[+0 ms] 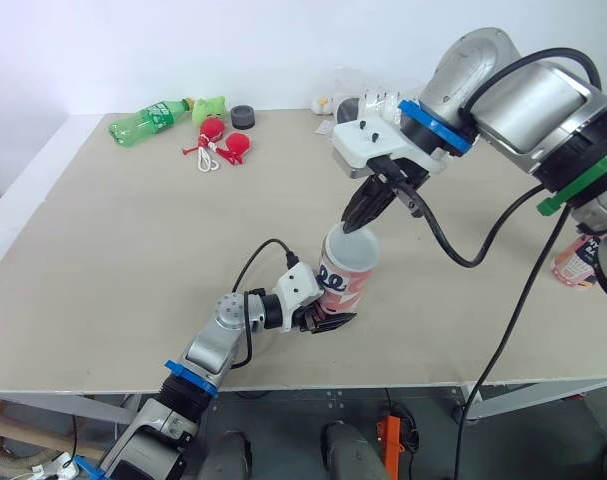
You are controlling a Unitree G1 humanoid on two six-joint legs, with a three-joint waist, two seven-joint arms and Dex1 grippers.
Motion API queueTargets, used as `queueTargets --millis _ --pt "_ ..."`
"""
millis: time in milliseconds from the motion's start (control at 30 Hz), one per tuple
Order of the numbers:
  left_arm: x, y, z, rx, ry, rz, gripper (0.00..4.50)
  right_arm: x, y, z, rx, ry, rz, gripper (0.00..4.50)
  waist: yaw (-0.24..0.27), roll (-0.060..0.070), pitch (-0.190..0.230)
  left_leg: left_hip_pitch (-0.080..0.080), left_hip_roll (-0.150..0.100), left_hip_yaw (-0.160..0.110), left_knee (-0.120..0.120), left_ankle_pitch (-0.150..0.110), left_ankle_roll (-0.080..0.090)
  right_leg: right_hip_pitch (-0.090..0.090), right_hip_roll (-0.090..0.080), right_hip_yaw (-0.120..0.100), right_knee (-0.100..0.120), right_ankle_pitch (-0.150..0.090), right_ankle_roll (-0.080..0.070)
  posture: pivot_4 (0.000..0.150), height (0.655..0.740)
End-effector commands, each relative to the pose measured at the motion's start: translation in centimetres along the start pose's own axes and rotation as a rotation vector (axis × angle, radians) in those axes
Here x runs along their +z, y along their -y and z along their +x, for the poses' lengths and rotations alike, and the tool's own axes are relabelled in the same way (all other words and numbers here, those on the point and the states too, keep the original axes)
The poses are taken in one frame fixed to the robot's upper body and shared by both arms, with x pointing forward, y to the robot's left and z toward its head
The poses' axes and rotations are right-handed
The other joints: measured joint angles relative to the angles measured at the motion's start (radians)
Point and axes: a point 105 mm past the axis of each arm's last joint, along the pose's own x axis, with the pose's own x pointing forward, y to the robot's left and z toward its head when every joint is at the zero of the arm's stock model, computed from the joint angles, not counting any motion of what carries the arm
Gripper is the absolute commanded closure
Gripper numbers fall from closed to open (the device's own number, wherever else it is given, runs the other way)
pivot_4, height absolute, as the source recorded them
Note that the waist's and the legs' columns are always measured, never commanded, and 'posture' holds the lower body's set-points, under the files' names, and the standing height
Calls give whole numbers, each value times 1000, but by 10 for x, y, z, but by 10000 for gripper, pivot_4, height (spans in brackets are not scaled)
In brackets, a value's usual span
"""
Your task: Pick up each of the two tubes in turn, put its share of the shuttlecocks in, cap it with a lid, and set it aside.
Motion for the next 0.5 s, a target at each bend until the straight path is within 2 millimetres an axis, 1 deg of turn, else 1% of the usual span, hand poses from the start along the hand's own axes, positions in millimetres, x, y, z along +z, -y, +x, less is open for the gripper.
queueTargets --millis 33,100,167,233,333,400,500 --pt "-26 5 -4 0 -92 -63 13721 3 -3 -6 18 2 -26 27437 0 0 0 0 0 0 0 0 0 0 0 0 0 0 0 1500 7400" --pt "-26 5 -5 0 -93 -63 13721 5 -1 -8 6 8 -28 18065 0 0 0 0 0 0 0 0 0 0 0 0 0 0 0 1500 7400" --pt "-26 6 -5 -1 -93 -63 13721 8 2 -10 -5 15 -30 7738 0 0 0 0 0 0 0 0 0 0 0 0 0 0 0 1500 7400" --pt "-26 6 -5 -2 -93 -62 13721 12 5 -15 -30 27 -38 184 0 0 0 0 0 0 0 0 0 0 0 0 0 0 0 1500 7400" --pt "-26 6 -5 -3 -93 -62 13721 24 13 -29 -92 60 -57 184 0 0 0 0 0 0 0 0 0 0 0 0 0 0 0 1500 7400" --pt "-26 6 -5 -3 -93 -62 13721 28 13 -35 -109 76 -63 184 0 0 0 0 0 0 0 0 0 0 0 0 0 0 0 1500 7400" --pt "-26 6 -6 -3 -94 -63 13721 32 10 -39 -113 103 -58 8415 0 0 0 0 0 0 0 0 1 0 0 0 0 -1 0 1500 7400"
